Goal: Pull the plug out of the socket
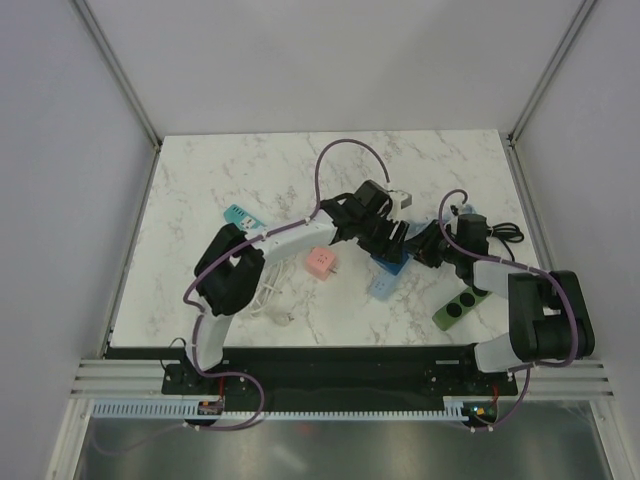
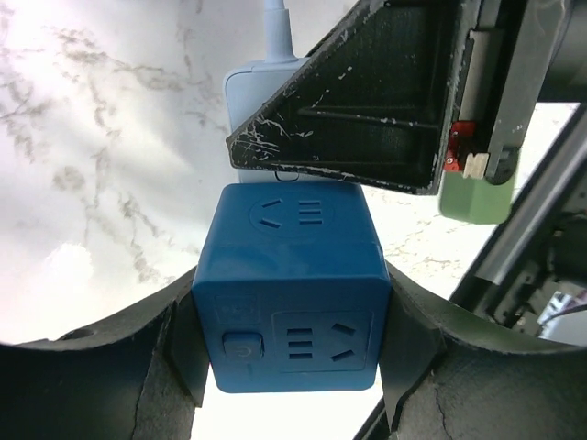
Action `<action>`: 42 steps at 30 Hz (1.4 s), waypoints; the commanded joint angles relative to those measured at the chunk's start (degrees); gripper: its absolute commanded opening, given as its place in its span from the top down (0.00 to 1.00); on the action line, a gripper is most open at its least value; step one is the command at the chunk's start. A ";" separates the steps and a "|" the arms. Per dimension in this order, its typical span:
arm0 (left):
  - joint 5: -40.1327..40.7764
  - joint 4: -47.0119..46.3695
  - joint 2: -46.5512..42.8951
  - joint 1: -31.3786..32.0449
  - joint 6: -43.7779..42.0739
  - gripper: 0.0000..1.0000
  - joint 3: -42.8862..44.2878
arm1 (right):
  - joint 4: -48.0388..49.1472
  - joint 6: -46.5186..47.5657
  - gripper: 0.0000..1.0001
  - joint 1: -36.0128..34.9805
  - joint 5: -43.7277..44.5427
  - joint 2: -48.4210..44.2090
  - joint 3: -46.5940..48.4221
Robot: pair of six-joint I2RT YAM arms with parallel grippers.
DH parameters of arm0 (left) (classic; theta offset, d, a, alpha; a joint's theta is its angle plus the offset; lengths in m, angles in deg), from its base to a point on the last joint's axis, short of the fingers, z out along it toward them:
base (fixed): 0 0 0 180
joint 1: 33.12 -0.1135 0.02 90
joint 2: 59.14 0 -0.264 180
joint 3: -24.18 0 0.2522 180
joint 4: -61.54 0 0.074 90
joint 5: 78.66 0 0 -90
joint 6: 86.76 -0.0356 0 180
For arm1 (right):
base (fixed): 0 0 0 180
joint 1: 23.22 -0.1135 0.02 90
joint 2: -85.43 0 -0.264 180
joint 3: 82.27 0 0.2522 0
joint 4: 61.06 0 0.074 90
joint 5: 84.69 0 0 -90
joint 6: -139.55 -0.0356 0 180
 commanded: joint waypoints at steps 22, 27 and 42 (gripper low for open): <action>-1.07 -6.41 -20.45 -1.76 -0.98 0.98 -11.14 | -5.22 7.14 1.00 4.48 7.75 -3.01 1.00; 3.42 -4.74 -29.83 -5.71 -1.51 0.98 -21.05 | -5.58 7.49 1.00 7.38 5.37 -0.54 4.77; -2.55 -9.39 -50.34 -9.85 10.17 0.98 -50.08 | -7.60 4.59 1.00 11.51 1.07 7.46 15.41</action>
